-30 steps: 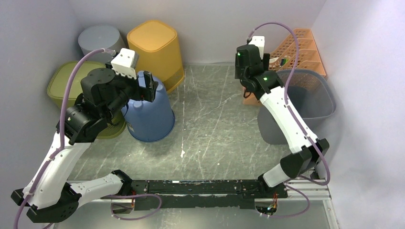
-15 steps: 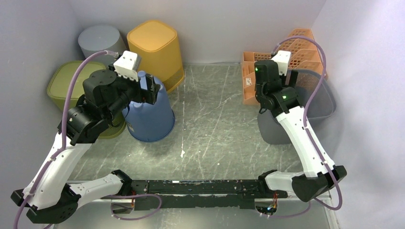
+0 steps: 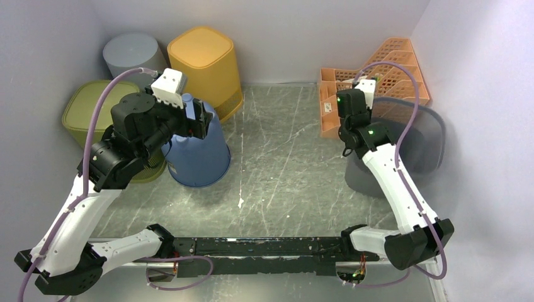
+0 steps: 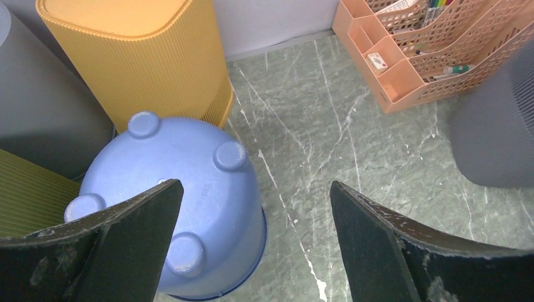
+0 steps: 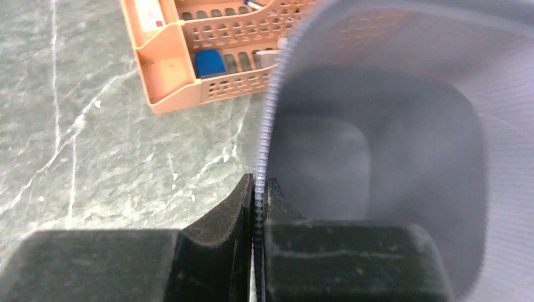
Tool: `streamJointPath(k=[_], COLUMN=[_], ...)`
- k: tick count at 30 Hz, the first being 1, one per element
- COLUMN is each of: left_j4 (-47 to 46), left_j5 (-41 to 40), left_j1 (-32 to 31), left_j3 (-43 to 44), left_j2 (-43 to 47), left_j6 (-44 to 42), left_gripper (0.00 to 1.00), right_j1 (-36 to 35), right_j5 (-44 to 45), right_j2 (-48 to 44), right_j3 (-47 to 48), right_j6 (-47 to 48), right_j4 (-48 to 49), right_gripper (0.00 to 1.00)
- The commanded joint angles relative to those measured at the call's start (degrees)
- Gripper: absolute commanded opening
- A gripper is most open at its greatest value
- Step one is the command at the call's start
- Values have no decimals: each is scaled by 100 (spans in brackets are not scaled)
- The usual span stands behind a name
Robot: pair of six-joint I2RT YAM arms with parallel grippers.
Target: Turn the large container upside down
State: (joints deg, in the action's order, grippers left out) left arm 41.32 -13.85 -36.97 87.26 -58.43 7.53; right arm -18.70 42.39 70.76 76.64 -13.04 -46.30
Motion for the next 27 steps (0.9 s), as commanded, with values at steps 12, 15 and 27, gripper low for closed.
streamJointPath(k=[12, 15, 27], left_j4=[3, 40, 291], left_j5=[-98, -72, -28], left_j1=[-34, -38, -37], left_j3=[246, 365, 738], left_j2=[76, 67, 55], left_j6=[9, 2, 38], left_gripper=[99, 99, 99], right_j1=[41, 39, -23], right_j5=[-1392, -2464, -4706], right_j2=[-161, -231, -358], right_j3=[1695, 2191, 307], right_j6=[-7, -164, -1622], right_j4=[-264, 53, 3369], right_gripper=[0, 0, 0])
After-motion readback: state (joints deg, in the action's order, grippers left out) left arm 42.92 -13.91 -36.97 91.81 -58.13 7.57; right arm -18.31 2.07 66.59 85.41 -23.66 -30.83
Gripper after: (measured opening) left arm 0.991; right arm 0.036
